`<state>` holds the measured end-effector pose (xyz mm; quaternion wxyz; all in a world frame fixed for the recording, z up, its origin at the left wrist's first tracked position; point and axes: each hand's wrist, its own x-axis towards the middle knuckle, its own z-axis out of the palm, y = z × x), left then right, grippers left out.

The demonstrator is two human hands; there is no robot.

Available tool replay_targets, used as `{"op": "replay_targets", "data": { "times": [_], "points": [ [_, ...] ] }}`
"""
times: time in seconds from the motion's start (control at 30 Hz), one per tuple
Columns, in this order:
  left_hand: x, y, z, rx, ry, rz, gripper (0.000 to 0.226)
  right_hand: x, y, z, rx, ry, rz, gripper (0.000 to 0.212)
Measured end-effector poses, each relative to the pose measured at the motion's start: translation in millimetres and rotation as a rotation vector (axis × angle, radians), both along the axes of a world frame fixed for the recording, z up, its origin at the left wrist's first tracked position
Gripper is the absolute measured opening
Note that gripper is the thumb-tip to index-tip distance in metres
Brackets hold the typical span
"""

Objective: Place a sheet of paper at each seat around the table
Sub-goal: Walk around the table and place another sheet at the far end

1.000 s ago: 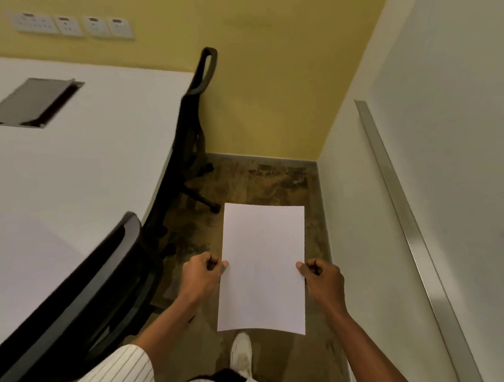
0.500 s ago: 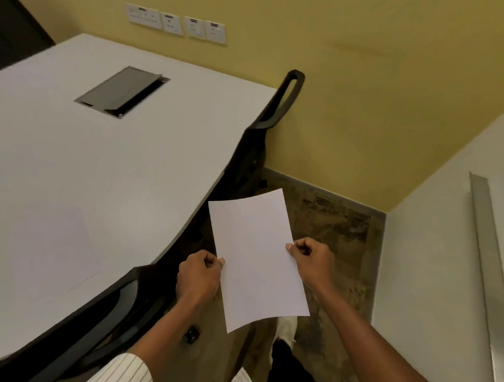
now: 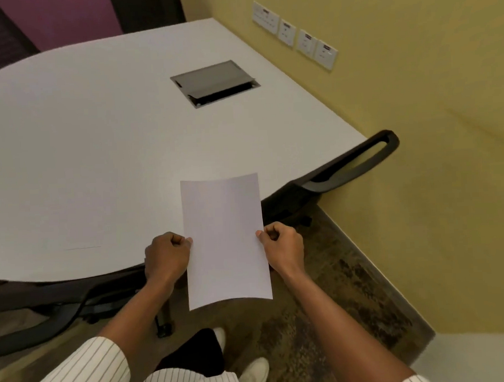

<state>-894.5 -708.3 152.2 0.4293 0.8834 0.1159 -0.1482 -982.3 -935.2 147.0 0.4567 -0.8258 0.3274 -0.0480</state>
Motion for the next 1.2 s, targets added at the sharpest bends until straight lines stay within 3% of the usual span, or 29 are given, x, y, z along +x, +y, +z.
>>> {"op": "replay_targets", "data": {
  "times": [0.57,0.87,1.2],
  "points": [
    [204.7,-65.9,-21.7,-0.139,0.02,0.287,0.018,261.3,-84.0,-5.0,0.115,0.096,0.197,0.016],
    [313.4,-132.4,-27.3,-0.172,0.035,0.249,0.017,376.2,-158.6,-7.1,0.097,0.116,0.177,0.018],
    [361.6,-235.5,-62.7,-0.15,0.08,0.213,0.017,447.5,-278.9,-46.0,0.101,0.192,0.152,0.017]
  ]
}}
